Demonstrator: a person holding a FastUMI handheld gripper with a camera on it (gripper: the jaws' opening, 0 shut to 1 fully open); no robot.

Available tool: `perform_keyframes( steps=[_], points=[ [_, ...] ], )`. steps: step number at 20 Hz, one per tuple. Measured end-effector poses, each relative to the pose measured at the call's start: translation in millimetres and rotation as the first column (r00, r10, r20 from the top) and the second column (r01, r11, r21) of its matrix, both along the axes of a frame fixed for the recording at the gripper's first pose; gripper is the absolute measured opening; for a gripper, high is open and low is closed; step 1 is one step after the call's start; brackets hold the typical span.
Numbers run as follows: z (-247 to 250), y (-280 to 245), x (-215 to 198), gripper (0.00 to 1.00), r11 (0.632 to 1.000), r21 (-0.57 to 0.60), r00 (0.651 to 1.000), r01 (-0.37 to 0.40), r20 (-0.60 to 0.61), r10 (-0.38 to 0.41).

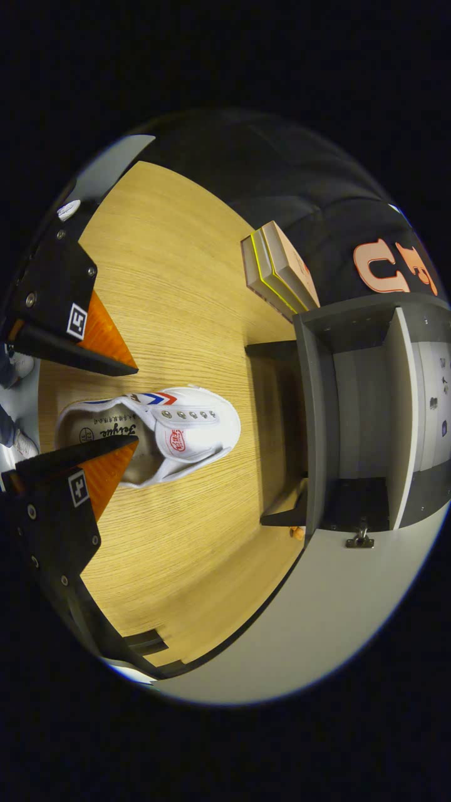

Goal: Open the shoe cabinet door, grab the shoes and put them into the shoe cabinet, then close the shoe cabinet door.

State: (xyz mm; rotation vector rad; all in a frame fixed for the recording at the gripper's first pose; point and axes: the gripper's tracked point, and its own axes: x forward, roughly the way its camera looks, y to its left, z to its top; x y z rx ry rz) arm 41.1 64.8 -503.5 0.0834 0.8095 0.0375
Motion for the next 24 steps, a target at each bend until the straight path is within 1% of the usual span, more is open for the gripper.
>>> perform_keyframes(
  steps=[1, 2, 3, 4, 5, 6, 7, 8, 10, 13, 15, 19, 22, 24],
  points=[
    [-4, -1, 4, 0.58, 1.0, -0.004, 1.0, 0.005, -0.007, -0.005],
    [-5, 0, 6, 0.5, 1.0, 0.0, 1.0, 0.006, -0.004, -0.006],
    [-6, -1, 10, 0.47, 1.0, 0.003, 1.0, 0.011, -0.007, -0.011],
    [-9, 1, 11, 0.37, 1.0, 0.013, 1.0, 0.014, -0.015, -0.014],
    [-10, 4, 13, 0.33, 0.999, 0.031, 1.0, 0.017, -0.019, -0.016],
    [-11, 7, 13, 0.23, 0.999, 0.044, 0.999, 0.016, -0.029, -0.015],
    [-11, 7, 14, 0.18, 0.999, 0.048, 0.999, 0.015, -0.029, -0.013],
    [-10, 6, 15, 0.08, 0.999, 0.041, 1.0, 0.01, -0.021, -0.01],
    [-10, 7, 15, 0.0, 0.999, 0.039, 1.0, 0.001, -0.017, 0.0],
    [-7, 5, 16, 0.0, 0.999, 0.037, 1.0, 0.001, -0.009, 0.0],
    [0, 3, 19, 0.0, 1.0, 0.022, 1.0, 0.001, 0.023, -0.002],
    [29, 3, 30, 0.0, 0.999, 0.04, 0.996, -0.002, 0.089, -0.002],
    [53, 3, 28, 0.0, 0.999, 0.051, 0.993, -0.012, 0.118, 0.006],
    [79, 2, 27, 0.0, 0.998, 0.053, 0.987, -0.017, 0.158, 0.009]
  ],
)
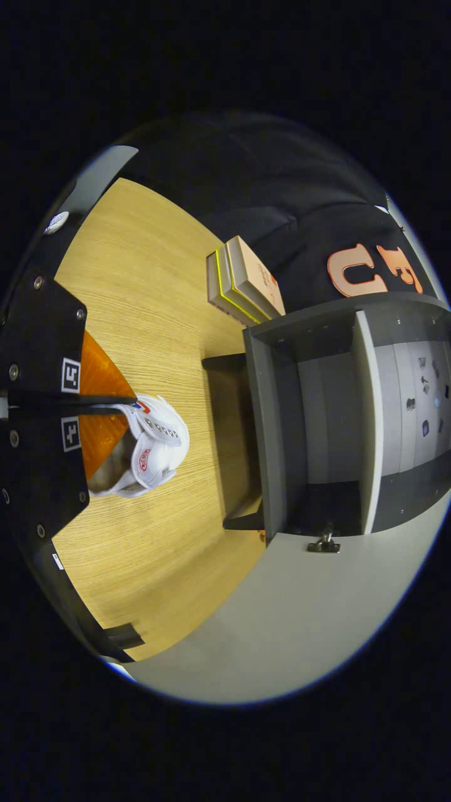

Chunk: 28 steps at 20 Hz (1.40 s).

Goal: Open the shoe cabinet door, grab the shoes and put them into the shoe cabinet, then close the shoe cabinet door.

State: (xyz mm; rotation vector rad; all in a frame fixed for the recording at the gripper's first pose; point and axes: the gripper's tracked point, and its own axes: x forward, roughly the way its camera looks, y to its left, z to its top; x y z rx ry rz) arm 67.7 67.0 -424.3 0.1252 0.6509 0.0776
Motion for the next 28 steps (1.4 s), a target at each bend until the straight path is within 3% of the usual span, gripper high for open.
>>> perform_keyframes(
  steps=[5, 9, 13, 22, 28],
  points=[
    [103, -6, 2, 0.0, 0.999, -0.018, 0.986, -0.033, 0.16, 0.035],
    [191, -14, 14, 0.0, 0.998, -0.051, 0.953, -0.049, 0.296, 0.062],
    [246, -17, 34, 0.0, 0.994, -0.089, 0.925, -0.07, 0.366, 0.098],
    [312, -16, 130, 0.0, 0.982, -0.153, 0.883, -0.108, 0.438, 0.165],
    [311, -19, 226, 0.0, 0.974, -0.193, 0.891, -0.118, 0.412, 0.189]
  ],
)
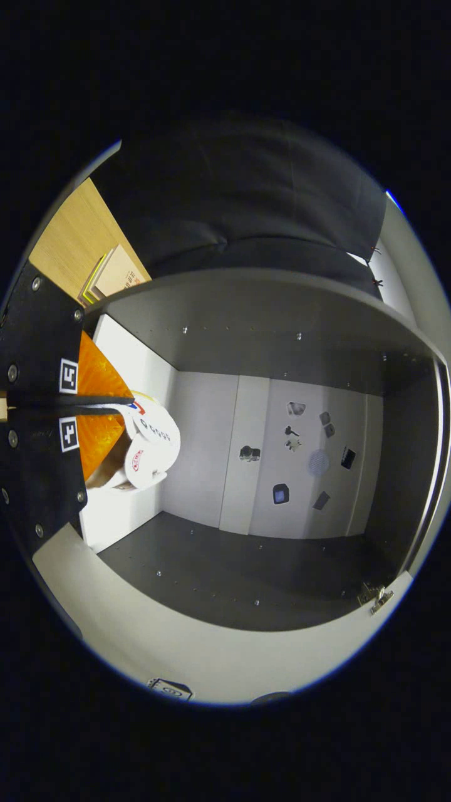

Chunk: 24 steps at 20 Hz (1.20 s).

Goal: Open the shoe cabinet door, grab the shoes and put them into the shoe cabinet, then close the shoe cabinet door.

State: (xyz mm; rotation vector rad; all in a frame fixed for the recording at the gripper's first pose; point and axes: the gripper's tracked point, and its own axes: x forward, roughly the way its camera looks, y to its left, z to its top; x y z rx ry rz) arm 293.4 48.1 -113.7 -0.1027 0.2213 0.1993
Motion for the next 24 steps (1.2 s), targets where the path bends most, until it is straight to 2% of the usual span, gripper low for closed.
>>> perform_keyframes(
  steps=[6, 12, 17, 21, 22, 23, 24],
  points=[
    [-37, -6, 83, 0.0, 0.999, -0.038, 0.996, 0.026, -0.085, -0.029],
    [-53, -5, 114, 0.0, 0.999, -0.037, 0.992, 0.029, -0.12, -0.033],
    [-64, 1, 123, 0.0, 0.999, -0.041, 0.985, 0.031, -0.171, -0.037],
    [-65, 4, 120, 0.11, 0.998, -0.033, 0.981, 0.044, -0.188, -0.049],
    [-63, 3, 120, 0.2, 0.998, -0.029, 0.982, 0.048, -0.181, -0.053],
    [-62, 3, 119, 0.22, 0.998, -0.025, 0.982, 0.05, -0.181, -0.053],
    [-62, 3, 117, 0.31, 0.998, -0.024, 0.981, 0.05, -0.185, -0.054]
  ],
)
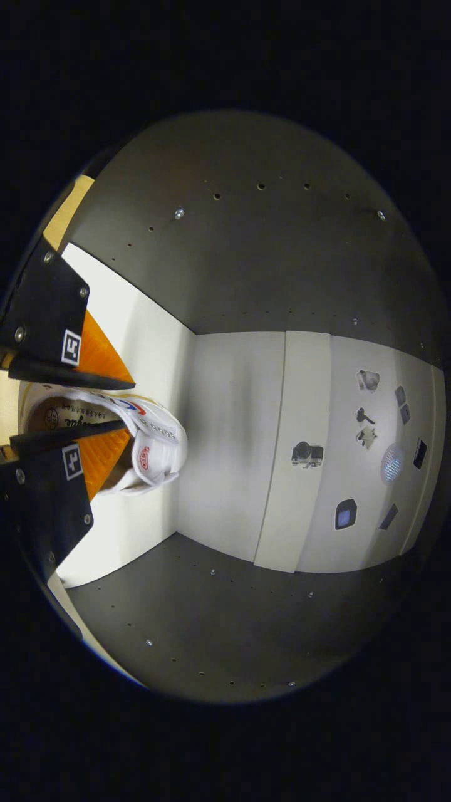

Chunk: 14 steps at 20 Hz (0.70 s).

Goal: Open the shoe cabinet door, grab the shoes and put them into the shoe cabinet, then close the shoe cabinet door.

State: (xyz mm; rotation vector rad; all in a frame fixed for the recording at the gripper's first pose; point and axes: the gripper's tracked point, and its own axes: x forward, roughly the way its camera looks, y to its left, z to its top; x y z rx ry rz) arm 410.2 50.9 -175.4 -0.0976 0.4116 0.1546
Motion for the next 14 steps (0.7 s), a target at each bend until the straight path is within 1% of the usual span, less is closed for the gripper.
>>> perform_keyframes(
  steps=[3, 5, 6, 8, 10, 14],
  points=[
    [10, -7, -6, 0.36, 0.999, -0.031, 0.999, 0.012, 0.04, -0.011],
    [24, -7, -12, 0.44, 0.999, -0.033, 0.996, 0.015, 0.084, -0.012],
    [31, -7, -17, 0.5, 0.999, -0.037, 0.994, 0.019, 0.105, -0.015],
    [47, -13, -31, 0.57, 0.999, -0.038, 0.989, 0.031, 0.148, -0.025],
    [62, -13, -48, 0.62, 0.999, -0.023, 0.982, 0.032, 0.184, -0.027],
    [86, -16, -88, 0.7, 0.999, 0.028, 0.975, 0.033, 0.22, -0.039]
  ],
)
